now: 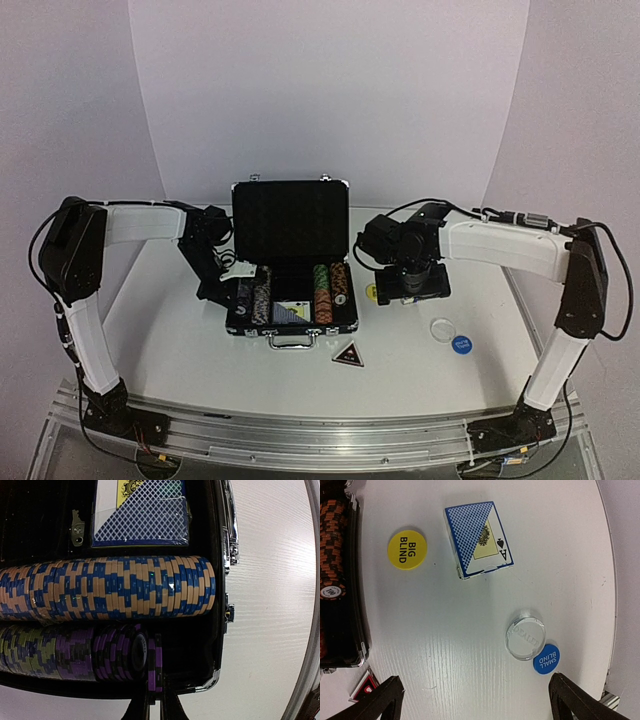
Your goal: Pack up texas hold em set
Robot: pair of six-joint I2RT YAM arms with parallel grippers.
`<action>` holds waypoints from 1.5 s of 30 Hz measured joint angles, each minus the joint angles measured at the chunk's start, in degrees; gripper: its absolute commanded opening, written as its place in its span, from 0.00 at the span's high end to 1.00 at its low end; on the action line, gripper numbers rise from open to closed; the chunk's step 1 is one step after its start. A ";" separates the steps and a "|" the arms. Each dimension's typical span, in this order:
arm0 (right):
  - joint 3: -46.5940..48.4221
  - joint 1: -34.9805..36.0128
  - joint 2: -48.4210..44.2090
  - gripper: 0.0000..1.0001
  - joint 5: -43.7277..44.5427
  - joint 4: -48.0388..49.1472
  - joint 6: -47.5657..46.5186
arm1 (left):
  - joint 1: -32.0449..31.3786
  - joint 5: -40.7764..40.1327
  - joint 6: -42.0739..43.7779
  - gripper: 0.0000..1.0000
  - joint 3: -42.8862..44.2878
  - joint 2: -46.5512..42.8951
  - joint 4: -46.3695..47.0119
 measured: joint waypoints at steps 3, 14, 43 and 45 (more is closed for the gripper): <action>0.10 0.00 0.31 0.02 -0.14 -0.39 0.11 | -0.72 -0.66 0.02 1.00 -0.61 0.49 1.10; 2.67 0.00 3.56 0.02 -0.96 -1.61 0.06 | -1.19 -1.52 -0.49 0.89 -0.80 1.59 2.54; 4.39 0.00 4.44 0.02 -1.21 -2.30 0.32 | -1.13 -1.17 -1.27 0.50 3.96 0.51 -0.12; 4.46 0.00 4.44 0.02 -1.13 -2.32 0.32 | -1.12 -0.37 -0.94 0.11 4.06 -1.02 -0.81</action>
